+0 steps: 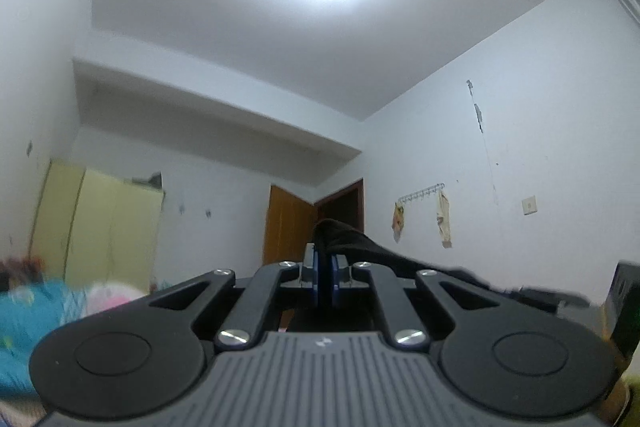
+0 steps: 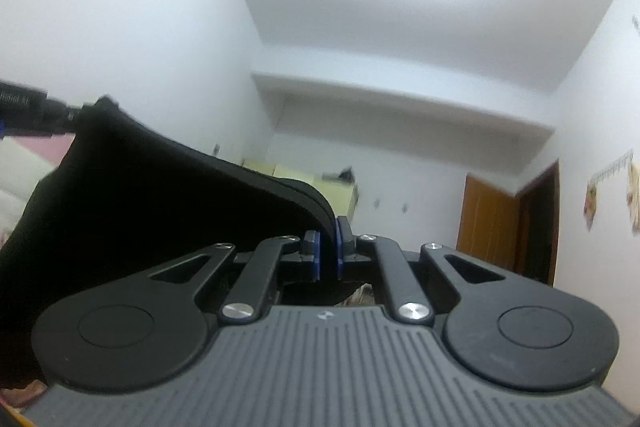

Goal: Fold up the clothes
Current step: 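Raise the black garment high with both grippers to unfurl it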

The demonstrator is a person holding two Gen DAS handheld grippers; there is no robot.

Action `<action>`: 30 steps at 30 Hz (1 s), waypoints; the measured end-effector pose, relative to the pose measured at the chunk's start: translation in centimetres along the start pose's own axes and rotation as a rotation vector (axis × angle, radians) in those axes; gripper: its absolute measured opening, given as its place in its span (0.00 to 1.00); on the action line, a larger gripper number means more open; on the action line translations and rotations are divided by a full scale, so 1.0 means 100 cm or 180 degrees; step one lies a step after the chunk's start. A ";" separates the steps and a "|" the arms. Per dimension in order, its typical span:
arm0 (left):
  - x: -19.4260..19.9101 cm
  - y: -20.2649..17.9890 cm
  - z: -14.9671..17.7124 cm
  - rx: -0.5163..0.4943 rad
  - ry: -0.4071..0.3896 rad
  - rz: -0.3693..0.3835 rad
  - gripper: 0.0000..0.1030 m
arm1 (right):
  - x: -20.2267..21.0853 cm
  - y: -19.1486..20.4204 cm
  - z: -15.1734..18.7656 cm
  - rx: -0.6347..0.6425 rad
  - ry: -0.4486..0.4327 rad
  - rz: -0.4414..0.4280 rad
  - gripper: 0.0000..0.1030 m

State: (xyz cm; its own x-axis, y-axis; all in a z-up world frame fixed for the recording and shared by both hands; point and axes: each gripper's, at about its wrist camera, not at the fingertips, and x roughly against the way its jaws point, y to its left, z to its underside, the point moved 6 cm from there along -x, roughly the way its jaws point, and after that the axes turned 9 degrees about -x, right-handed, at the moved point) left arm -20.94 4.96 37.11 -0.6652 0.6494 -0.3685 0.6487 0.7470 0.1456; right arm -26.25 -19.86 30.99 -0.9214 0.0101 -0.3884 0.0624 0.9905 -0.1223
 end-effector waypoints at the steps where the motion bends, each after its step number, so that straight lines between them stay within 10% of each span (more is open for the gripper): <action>1: -0.006 0.000 -0.008 -0.0032 -0.0026 -0.0020 0.07 | -0.006 -0.004 -0.011 0.0015 -0.0067 0.0001 0.05; 10: -0.063 0.007 -0.037 -0.0161 -0.0015 -0.0245 0.07 | -0.061 -0.036 -0.077 0.0015 -0.0348 -0.0024 0.05; 23: -0.110 0.041 0.024 -0.0014 0.0185 -0.0300 0.07 | -0.114 -0.040 -0.016 -0.0145 -0.0148 -0.0213 0.05; 30: -0.122 0.060 0.134 0.0208 0.0745 -0.0201 0.07 | -0.150 -0.041 0.084 -0.0330 0.0392 -0.0283 0.05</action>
